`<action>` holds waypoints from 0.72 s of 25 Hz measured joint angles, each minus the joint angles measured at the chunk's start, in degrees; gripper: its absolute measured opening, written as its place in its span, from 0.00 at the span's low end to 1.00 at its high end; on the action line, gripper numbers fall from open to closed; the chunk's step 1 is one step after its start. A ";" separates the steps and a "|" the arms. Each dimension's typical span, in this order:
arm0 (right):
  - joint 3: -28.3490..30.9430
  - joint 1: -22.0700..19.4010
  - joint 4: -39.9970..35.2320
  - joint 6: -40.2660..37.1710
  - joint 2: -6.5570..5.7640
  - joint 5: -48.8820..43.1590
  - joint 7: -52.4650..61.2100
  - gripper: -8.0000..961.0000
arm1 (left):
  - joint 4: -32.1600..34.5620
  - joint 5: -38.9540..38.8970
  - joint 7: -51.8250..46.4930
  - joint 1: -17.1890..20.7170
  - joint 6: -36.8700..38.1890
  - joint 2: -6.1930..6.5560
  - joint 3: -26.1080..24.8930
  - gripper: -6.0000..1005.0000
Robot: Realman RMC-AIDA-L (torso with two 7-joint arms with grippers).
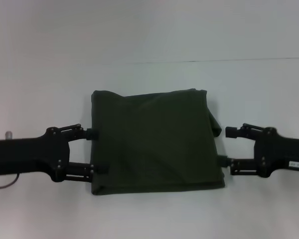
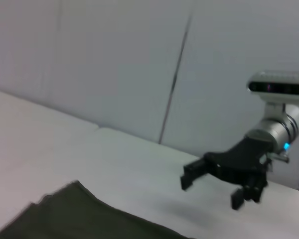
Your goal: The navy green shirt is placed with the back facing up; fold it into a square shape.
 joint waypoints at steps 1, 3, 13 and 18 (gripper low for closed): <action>0.00 -0.09 0.18 0.29 0.35 -0.12 -0.93 0.98 | -1.05 -0.26 2.20 0.58 -0.58 -0.38 -0.98 0.96; 0.02 -0.19 0.86 1.22 0.76 -0.33 -2.54 0.98 | -3.24 -0.41 6.12 1.30 -1.91 -0.92 -2.46 0.96; 0.63 0.16 3.63 4.16 1.19 -0.19 -7.58 0.98 | -7.57 0.09 13.28 1.78 -4.50 -1.69 -2.74 0.96; 0.28 0.52 3.73 4.34 1.22 -0.20 -7.74 0.98 | -7.63 0.24 13.12 1.93 -3.92 -1.77 -2.65 0.96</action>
